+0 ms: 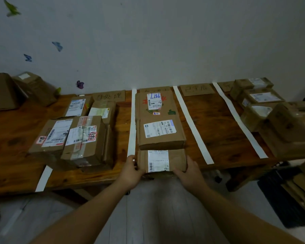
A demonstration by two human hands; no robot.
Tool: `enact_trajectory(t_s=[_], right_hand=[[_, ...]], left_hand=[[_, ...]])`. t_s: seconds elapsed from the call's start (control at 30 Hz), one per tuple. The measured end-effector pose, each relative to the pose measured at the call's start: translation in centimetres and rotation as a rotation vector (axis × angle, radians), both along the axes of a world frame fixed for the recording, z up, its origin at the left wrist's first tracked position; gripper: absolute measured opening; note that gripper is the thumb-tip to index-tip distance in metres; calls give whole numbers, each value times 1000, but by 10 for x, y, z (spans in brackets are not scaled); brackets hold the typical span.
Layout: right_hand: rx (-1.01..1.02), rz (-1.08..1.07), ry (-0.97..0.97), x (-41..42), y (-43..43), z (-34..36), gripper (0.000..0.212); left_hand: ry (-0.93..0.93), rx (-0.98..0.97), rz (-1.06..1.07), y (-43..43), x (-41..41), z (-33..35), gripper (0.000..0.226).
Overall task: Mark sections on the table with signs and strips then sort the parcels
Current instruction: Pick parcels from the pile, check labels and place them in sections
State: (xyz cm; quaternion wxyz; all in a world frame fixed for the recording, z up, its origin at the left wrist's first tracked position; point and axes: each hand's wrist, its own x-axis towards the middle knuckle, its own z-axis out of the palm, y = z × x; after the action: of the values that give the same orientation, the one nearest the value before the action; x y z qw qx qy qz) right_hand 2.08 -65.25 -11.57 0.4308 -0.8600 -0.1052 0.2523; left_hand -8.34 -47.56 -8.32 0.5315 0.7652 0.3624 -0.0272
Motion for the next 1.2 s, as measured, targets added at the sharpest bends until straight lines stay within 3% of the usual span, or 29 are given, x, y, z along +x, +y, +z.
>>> enact_trajectory(t_s=[0.1,0.23,0.47,0.57,0.67,0.9,1.0,1.2], right_hand=[[5,-7,45,11,3,-16,65],[37,-22,45,31,12,-21,58],[-35,6,107,48,17,-13,72],[-51,-5,13,46,25,8,72],[-67,21,-149,37,44,36,67],[-66,209,-353,-22,153,109,63],[-36,308,-366,-66,217,134,65],[-73,435,-424,-142,342,156,66]], left_hand=[[-23,16,18,-3,8,-10,47],[-30,14,35,-1,20,-13,48],[62,62,-17,8,25,-3,59],[40,93,-10,23,20,15,70],[-37,127,4,46,10,41,64],[-191,441,-18,142,-53,114,46],[-152,557,-27,206,-106,134,53],[27,588,44,332,-219,152,70]])
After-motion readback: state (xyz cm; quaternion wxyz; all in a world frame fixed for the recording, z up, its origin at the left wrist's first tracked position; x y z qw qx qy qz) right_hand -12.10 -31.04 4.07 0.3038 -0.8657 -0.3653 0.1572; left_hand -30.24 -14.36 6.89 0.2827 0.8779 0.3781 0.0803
